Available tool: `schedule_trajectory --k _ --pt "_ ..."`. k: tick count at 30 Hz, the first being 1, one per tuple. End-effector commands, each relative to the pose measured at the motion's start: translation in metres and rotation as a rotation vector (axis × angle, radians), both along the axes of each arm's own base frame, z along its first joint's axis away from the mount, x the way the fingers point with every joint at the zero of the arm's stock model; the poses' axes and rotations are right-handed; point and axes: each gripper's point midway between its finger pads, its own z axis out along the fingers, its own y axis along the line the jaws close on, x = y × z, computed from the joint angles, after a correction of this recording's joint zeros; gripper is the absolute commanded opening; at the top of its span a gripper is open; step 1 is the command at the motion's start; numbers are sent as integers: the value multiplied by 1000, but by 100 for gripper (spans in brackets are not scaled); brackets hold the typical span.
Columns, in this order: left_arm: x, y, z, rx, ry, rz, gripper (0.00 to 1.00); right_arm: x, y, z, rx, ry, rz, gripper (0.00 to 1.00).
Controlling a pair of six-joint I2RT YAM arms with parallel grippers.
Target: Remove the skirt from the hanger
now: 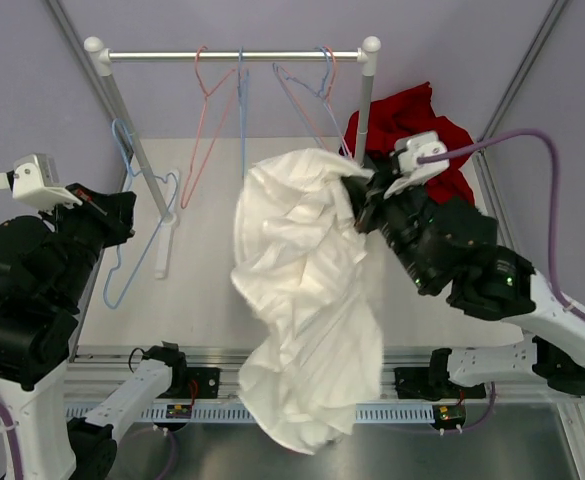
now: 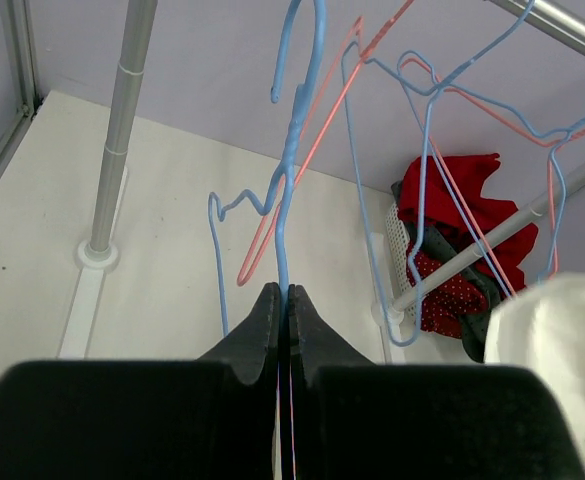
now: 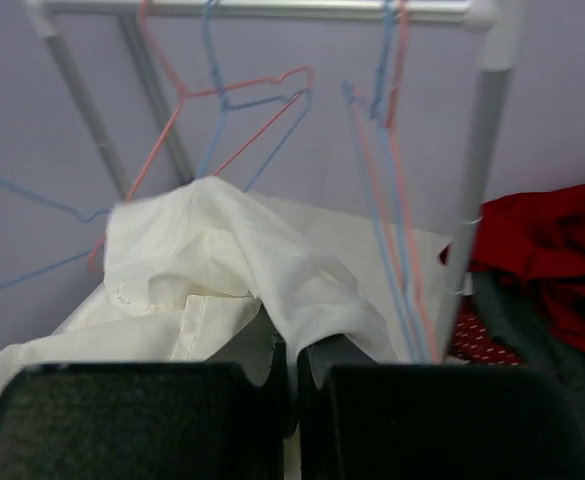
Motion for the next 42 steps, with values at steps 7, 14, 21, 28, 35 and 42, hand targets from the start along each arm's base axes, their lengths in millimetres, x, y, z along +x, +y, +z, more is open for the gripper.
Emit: schedule_trajectory --k 7,14,21,28,35,42 --pt "13 -8 21 18 -65 -34 0 78 -87 97 -172 -236 -346 0" --pt "24 -3 25 72 -63 -10 0 180 -143 127 -186 -265 -504 0" --pt "44 -1 43 128 -81 12 0 305 -225 78 -44 -159 -669 0" --pt "80 -7 70 143 -141 23 0 389 -212 -16 -19 -45 -597 0" --pt "133 -19 98 162 -176 24 0 430 -203 -119 -30 194 -537 1" --pt "173 -22 83 193 -137 50 0 382 -189 -173 57 300 -451 84"
